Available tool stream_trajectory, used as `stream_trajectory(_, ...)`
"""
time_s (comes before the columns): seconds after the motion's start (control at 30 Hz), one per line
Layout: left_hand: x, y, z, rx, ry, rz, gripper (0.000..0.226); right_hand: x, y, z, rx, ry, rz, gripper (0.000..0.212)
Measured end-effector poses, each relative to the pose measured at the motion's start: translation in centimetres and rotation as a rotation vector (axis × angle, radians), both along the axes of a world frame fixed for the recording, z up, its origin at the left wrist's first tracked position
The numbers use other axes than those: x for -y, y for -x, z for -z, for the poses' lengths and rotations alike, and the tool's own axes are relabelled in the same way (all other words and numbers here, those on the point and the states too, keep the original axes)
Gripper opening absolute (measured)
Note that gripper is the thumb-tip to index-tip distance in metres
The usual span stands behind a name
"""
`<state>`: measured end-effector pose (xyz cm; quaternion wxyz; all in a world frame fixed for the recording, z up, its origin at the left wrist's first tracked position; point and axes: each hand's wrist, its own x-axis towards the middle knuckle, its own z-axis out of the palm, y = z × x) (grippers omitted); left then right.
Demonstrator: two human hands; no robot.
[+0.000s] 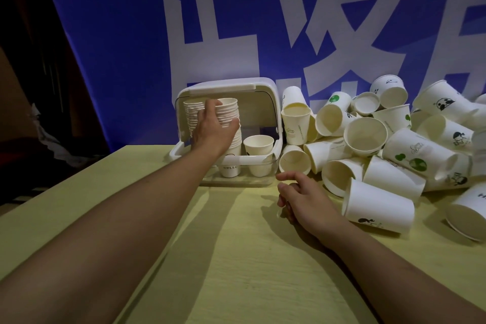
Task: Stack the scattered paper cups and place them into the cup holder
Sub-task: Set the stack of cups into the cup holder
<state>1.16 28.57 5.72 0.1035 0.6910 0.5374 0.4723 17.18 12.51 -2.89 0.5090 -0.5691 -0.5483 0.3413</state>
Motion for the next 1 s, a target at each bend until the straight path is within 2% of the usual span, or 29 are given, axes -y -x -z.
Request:
stream_trajectory(0.2, 0.1, 0.5, -0.6, -0.058, 0.075, -0.01, 0.058, 0.1, 0.0, -0.2, 0.016, -0.001, 0.005, 0.021)
stream_trajectory(0.3, 0.8, 0.2, -0.6, 0.0, 0.173, 0.009, 0.084, 0.5, 0.1, -0.4, 0.024, 0.0, 0.015, 0.022)
stream_trajectory(0.4, 1.6, -0.7, -0.9, 0.179, 0.259, -0.034, 0.102, 0.9, 0.3, -0.5, 0.025, 0.001, 0.019, 0.021)
stream_trajectory(0.5, 1.4, -1.5, -1.6, 0.391, 0.327, -0.079, 0.092, 1.0, 0.3, -0.5, 0.045, 0.005, 0.003, 0.021)
stream_trajectory(0.67, -0.6, -3.1, -1.6, 0.515, 0.327, -0.123, 0.087, 1.2, 0.4, -0.3, 0.051, 0.005, 0.003, 0.019)
stream_trajectory(1.0, -4.0, -5.7, -0.8, 0.547, 0.253, -0.234, 0.081, 0.7, 0.4, -0.1, 0.005, -0.012, 0.014, 0.017)
